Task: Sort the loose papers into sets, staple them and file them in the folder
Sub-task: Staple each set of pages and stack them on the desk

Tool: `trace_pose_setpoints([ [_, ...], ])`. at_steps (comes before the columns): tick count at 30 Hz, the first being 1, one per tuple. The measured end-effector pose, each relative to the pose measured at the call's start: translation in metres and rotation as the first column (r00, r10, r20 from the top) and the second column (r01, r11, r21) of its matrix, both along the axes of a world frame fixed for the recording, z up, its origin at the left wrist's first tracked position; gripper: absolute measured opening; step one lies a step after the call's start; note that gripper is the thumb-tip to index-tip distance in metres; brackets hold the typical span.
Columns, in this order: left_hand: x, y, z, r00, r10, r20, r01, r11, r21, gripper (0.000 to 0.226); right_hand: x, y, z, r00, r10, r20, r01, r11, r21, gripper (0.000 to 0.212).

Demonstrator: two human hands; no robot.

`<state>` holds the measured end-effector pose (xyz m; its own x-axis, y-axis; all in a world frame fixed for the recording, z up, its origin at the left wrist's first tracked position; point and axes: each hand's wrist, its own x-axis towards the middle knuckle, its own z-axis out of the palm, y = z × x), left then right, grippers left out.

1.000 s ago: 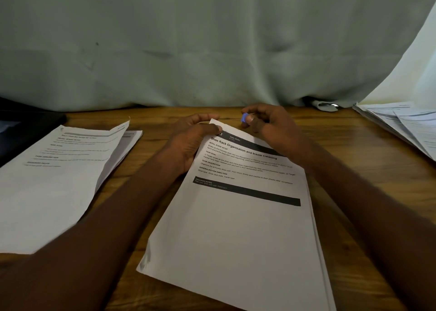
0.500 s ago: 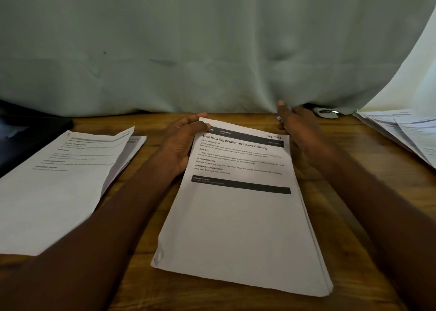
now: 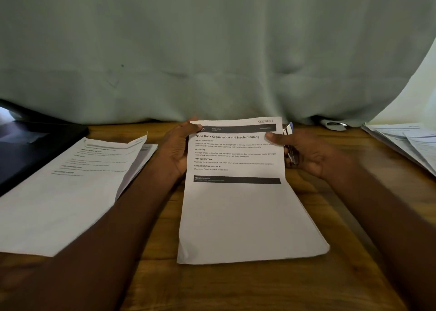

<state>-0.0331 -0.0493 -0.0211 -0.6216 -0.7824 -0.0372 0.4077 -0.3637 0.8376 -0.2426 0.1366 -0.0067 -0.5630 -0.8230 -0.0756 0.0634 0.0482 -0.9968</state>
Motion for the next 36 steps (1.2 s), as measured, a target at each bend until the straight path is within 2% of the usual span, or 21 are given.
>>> trace_pose_setpoints([
  [3,0.0,-0.003,-0.002,0.999,-0.005,0.046,0.006,1.0,-0.017,0.021,0.003,-0.003,-0.003,0.996,0.002,0.086,0.0,0.999,-0.033,0.05],
  [6,0.002,-0.002,-0.003,0.979,-0.08,0.187,0.093,0.994,-0.059,0.042,0.004,-0.005,-0.005,0.991,-0.023,0.134,0.032,0.997,-0.066,0.045],
  [8,0.001,0.0,-0.007,0.962,-0.127,0.241,0.155,0.982,-0.103,0.041,0.004,-0.005,-0.005,0.99,-0.033,0.137,0.047,0.994,-0.102,0.041],
  [13,0.0,-0.004,-0.008,0.973,-0.101,0.205,0.127,0.985,-0.118,0.039,0.003,-0.006,-0.005,0.993,-0.015,0.115,0.03,0.991,-0.129,0.052],
  [22,-0.002,-0.014,-0.012,0.98,0.024,0.196,0.007,0.988,-0.155,0.034,0.002,-0.006,-0.006,0.996,-0.003,0.087,0.013,0.992,-0.123,0.046],
  [27,-0.004,-0.016,-0.016,0.973,0.06,0.222,-0.017,0.981,-0.191,0.016,0.003,-0.007,-0.007,0.996,-0.008,0.091,0.019,0.993,-0.118,0.048],
  [31,-0.004,-0.016,-0.015,0.974,0.049,0.223,-0.009,0.984,-0.176,0.028,0.002,-0.008,-0.008,0.995,-0.021,0.097,0.032,0.993,-0.114,0.047],
  [36,-0.004,-0.013,-0.014,0.983,0.002,0.185,0.029,0.986,-0.166,0.023,0.005,-0.008,-0.008,0.985,-0.073,0.154,0.095,0.986,-0.14,0.041],
])
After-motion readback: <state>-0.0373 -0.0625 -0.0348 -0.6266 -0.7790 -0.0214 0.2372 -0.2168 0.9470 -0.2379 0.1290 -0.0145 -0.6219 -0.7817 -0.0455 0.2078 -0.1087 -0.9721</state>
